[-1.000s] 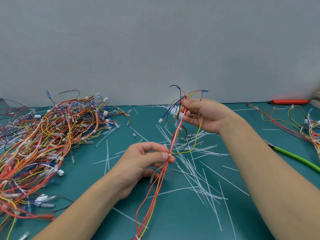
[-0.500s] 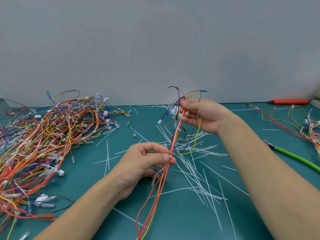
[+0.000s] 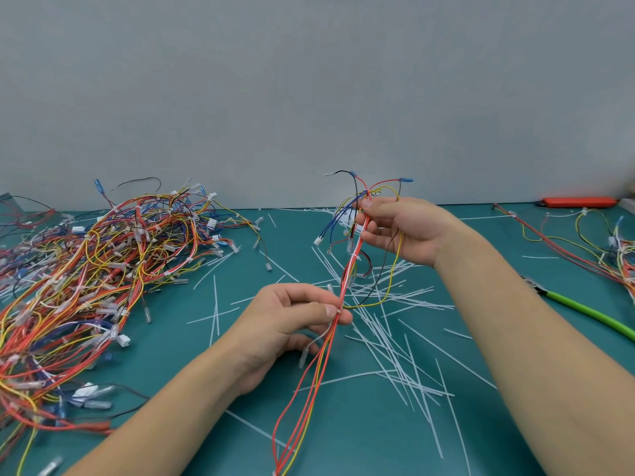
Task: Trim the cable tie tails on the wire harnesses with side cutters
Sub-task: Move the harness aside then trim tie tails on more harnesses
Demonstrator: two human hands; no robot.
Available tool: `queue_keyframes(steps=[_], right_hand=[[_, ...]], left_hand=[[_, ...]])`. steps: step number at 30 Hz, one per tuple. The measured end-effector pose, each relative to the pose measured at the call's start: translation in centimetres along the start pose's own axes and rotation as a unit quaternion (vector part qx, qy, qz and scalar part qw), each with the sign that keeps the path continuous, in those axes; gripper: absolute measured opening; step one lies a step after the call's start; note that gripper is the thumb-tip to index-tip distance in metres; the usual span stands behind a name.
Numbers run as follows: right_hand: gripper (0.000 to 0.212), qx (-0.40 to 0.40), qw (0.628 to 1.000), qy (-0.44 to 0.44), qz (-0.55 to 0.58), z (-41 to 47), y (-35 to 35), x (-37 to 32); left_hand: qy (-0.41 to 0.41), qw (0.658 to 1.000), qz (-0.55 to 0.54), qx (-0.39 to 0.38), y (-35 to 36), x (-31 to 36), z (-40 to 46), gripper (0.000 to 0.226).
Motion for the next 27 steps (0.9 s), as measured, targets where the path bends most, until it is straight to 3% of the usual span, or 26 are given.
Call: queue_keyframes(steps=[13,22,27], right_hand=[[0.008,-0.004,1.0,0.005,0.001,0.09,0.11,0.19],[0.022,0.005,1.0,0.007,0.004,-0.09,0.13,0.28],[0.018,0.001,1.0,0.011,0.001,-0.1,0.15,0.32]], left_hand=[[0.009,1.0,0.012,-0.009,0.03,-0.01,0.06,0.021],[0.013,1.0,0.019,-0.011,-0.16,-0.12,0.16,0.028],[0.012,1.0,0.016,-0.017,-0.22,-0.18,0.18,0.028]])
Point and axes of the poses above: each hand's wrist, its own z-axis towards the middle knuckle, its own y-axis out of the palm, x = y × z, the point moved 9 cm from there along z, towards the middle knuckle, and after that the axes turned 7 degrees about -x, right-handed, at the moved point
